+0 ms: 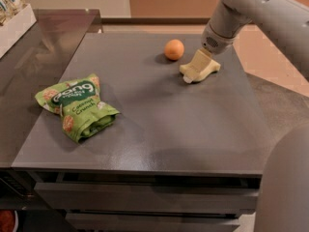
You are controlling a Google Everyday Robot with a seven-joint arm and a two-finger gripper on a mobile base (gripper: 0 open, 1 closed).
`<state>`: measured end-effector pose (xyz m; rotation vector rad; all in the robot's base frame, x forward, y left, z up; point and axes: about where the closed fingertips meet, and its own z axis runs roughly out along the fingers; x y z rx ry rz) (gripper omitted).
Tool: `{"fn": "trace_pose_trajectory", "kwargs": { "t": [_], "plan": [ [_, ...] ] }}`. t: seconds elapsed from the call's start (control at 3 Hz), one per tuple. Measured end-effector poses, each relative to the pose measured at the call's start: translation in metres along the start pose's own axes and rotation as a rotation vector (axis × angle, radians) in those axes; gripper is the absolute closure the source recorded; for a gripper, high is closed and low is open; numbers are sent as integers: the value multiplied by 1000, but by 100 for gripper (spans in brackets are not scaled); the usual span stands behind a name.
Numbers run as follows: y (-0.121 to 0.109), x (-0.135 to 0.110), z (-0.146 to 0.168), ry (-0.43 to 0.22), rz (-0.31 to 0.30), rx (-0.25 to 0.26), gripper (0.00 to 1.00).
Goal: Move sponge near orange
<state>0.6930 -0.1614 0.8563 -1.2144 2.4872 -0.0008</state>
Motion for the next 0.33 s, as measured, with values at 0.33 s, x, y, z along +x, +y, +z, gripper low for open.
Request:
{"fn": "trace_pose_trajectory", "kwargs": {
  "t": [0.33],
  "plan": [
    [0,0,0,0,0,0,0]
  ]
}}
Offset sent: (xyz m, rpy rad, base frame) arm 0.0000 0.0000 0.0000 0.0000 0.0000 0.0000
